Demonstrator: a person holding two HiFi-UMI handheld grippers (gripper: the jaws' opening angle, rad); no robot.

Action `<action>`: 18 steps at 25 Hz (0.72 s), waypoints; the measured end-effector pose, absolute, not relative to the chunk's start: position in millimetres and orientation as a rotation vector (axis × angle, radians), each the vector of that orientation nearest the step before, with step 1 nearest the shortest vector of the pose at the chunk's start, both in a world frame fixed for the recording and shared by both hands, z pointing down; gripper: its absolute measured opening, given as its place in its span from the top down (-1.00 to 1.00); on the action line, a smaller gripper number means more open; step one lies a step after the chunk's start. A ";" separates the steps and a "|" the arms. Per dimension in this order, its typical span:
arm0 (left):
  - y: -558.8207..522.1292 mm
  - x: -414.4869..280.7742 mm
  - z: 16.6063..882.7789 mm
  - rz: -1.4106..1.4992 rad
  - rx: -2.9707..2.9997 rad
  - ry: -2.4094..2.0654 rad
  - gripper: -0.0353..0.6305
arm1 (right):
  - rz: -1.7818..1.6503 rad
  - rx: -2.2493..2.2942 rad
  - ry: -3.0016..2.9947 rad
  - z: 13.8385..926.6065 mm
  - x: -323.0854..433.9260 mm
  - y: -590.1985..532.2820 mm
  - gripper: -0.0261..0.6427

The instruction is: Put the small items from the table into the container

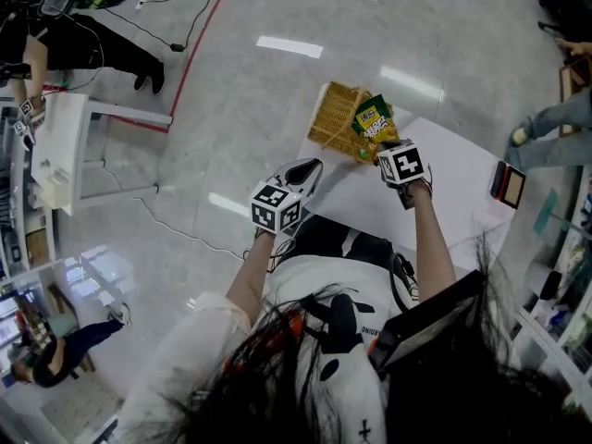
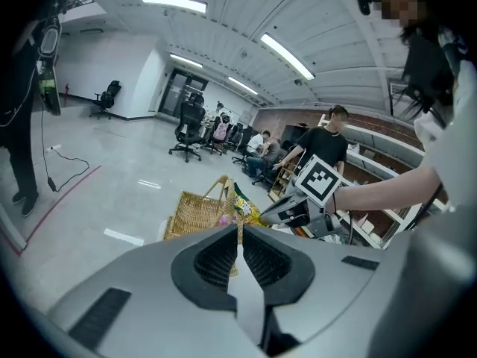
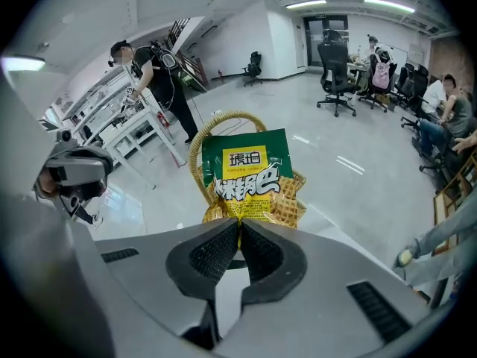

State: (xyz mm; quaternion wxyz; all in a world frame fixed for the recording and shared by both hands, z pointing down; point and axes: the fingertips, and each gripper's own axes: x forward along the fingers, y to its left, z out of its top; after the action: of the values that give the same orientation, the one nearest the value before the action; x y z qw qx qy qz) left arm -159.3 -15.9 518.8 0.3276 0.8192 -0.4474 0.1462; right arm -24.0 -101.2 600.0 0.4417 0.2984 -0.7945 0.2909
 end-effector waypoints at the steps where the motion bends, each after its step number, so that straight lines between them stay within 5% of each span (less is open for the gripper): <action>1: -15.8 -164.3 519.1 0.381 2.141 -1.178 0.85 | 0.722 0.731 -1.968 601.4 -29.2 -105.0 0.85; 14: -4.0 -191.2 521.5 0.370 2.097 -1.213 0.85 | 0.900 0.712 -1.993 624.5 -65.6 -119.3 0.82; 18: 2.3 -192.9 520.6 0.376 2.103 -1.205 0.85 | 0.937 0.754 -2.008 620.4 -64.5 -121.2 0.60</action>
State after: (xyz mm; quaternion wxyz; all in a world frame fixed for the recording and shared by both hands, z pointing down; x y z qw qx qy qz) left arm -192.9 2.3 520.6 0.3376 0.8070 -0.4625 0.1442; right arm -64.5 -121.2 620.4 0.3898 0.2966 -0.7901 0.3686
